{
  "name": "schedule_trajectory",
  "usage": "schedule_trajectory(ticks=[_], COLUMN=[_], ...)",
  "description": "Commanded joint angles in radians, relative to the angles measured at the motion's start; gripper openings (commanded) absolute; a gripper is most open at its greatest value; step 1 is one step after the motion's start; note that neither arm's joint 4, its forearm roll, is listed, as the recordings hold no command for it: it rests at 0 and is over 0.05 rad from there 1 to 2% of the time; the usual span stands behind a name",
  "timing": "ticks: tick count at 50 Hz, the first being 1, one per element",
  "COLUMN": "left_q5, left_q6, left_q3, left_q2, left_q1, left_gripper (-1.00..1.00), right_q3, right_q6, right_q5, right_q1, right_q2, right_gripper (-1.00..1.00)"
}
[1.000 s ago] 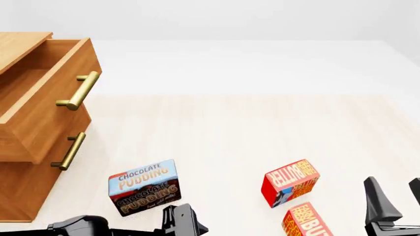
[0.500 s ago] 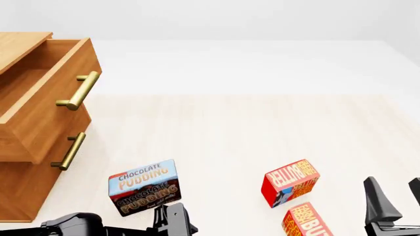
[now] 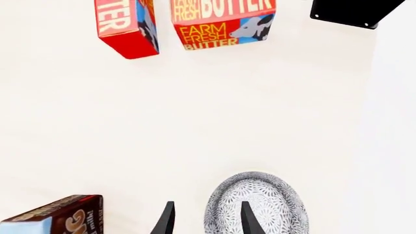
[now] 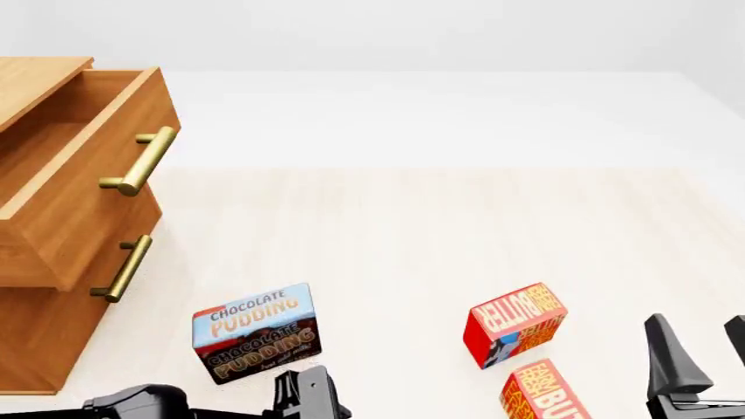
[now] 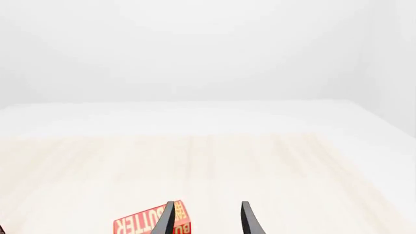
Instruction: Put the bowl in the top drawer of the cabinet.
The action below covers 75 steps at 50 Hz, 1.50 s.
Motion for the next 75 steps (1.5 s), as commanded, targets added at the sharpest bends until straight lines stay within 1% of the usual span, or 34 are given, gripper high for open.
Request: schedule_trajectory(ticks=[1,11,15,19,23,33,46,57,63,69,75], left_q5=[-0.023,-0.063,-0.062,-0.086,-0.088,-0.086,-0.123,-0.159,-0.185,-0.22,-0.248], left_q6=[-0.012,-0.046,-0.069,-0.094,-0.104,-0.092,-0.09,-0.118,-0.118,-0.142,-0.148], left_q3=[0.01,0.047,0.047,0.064,0.068,0.076,0.105,0.135,0.159,0.173,0.189], left_q2=[0.01,0.02,0.007,0.021,0.022,0.015,0.022,0.018,0.015,0.029,0.041], left_q1=[-0.005,-0.011,-0.026,-0.043,-0.049,-0.026,-0.004,-0.011,0.003,-0.01,-0.005], left_gripper=[1.0,1.0,1.0,1.0,1.0,1.0,1.0,1.0,1.0,1.0,1.0], right_q3=[0.0,0.0,0.0,0.0,0.0,0.0,0.0,0.0,0.0,0.0,0.0], right_q6=[0.0,-0.002,0.0,-0.001,0.0,0.0,-0.009,-0.012,-0.015,-0.017,-0.019], right_q5=[0.0,0.0,0.0,-0.001,-0.001,-0.001,0.001,0.0,-0.001,0.0,-0.001], right_q1=[0.0,0.002,0.002,0.004,0.006,0.005,0.005,0.006,0.009,0.008,0.008], right_q2=[0.0,0.001,-0.001,0.0,0.0,-0.001,0.005,0.006,0.009,0.008,0.01], right_gripper=[1.0,1.0,1.0,1.0,1.0,1.0,1.0,1.0,1.0,1.0,1.0])
